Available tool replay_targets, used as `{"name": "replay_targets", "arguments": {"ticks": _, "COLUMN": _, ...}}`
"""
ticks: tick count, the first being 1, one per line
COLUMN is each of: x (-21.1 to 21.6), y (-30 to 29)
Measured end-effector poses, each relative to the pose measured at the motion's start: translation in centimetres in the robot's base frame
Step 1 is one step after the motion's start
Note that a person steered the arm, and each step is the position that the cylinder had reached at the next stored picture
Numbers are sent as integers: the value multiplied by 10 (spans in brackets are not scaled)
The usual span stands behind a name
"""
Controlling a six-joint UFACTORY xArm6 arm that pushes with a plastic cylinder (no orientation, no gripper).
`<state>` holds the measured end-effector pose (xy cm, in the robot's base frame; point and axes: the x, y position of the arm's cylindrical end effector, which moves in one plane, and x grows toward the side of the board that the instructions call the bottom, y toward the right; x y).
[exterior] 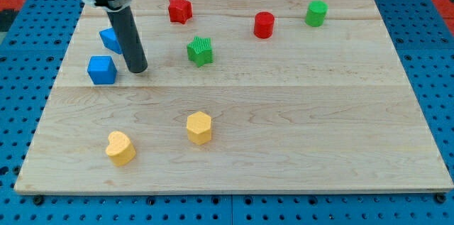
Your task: Move the blue triangle and green star to the center left side of the board
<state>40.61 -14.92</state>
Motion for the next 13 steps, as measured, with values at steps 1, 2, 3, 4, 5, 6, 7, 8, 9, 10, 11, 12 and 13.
{"name": "replay_targets", "arguments": {"ticks": 1, "x": -20, "y": -10}}
{"name": "replay_targets", "arguments": {"ticks": 2, "x": -70, "y": -9}}
{"name": "replay_targets", "arguments": {"ticks": 3, "x": -80, "y": -37}}
{"name": "replay_targets", "arguments": {"ticks": 4, "x": -47, "y": -72}}
{"name": "replay_targets", "arguments": {"ticks": 5, "x": -70, "y": -78}}
{"name": "replay_targets", "arguments": {"ticks": 6, "x": -92, "y": -108}}
{"name": "replay_targets", "arguments": {"ticks": 7, "x": -56, "y": -85}}
{"name": "replay_targets", "arguments": {"ticks": 8, "x": -65, "y": -68}}
{"name": "replay_targets", "arguments": {"ticks": 9, "x": -87, "y": -26}}
{"name": "replay_targets", "arguments": {"ticks": 10, "x": -88, "y": 90}}
{"name": "replay_targets", "arguments": {"ticks": 11, "x": -70, "y": 174}}
{"name": "replay_targets", "arguments": {"ticks": 12, "x": -40, "y": 112}}
{"name": "replay_targets", "arguments": {"ticks": 13, "x": -41, "y": 15}}
